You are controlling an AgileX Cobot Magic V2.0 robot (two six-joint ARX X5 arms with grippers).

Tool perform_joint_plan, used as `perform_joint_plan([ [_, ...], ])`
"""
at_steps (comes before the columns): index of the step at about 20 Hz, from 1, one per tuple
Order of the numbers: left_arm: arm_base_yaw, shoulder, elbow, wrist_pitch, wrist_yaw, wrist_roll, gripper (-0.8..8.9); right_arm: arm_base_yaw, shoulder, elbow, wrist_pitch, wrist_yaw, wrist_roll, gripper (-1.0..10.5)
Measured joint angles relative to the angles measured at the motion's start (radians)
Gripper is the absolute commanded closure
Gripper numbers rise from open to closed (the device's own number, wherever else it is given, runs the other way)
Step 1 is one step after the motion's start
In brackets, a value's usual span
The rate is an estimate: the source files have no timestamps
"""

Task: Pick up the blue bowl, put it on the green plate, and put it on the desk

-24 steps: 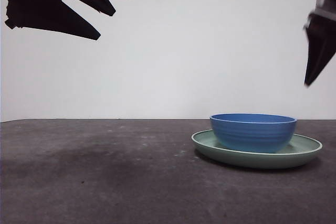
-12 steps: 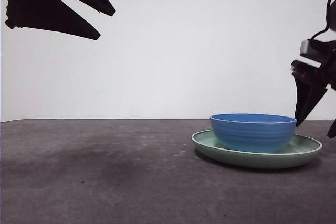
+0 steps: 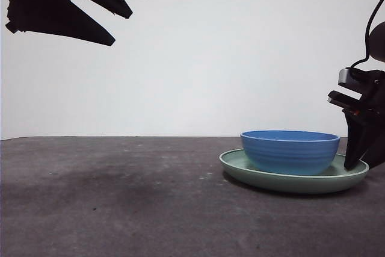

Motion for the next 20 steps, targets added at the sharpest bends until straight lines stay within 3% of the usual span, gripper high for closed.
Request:
perform_joint_plan([
  [7,0.0,0.0,0.0,-0.003,0.0,0.0,5.88,0.0,0.0,0.0,0.019,-0.004,0.018,9.3],
  [10,0.0,0.0,0.0,-0.005,0.0,0.0,5.88,-0.006,-0.002,0.0,0.035,-0.061,0.042,9.3],
  [20,0.0,0.0,0.0,-0.005,0.0,0.0,5.88,0.016,-0.163,0.0,0.047,-0.139,0.108,9.3],
])
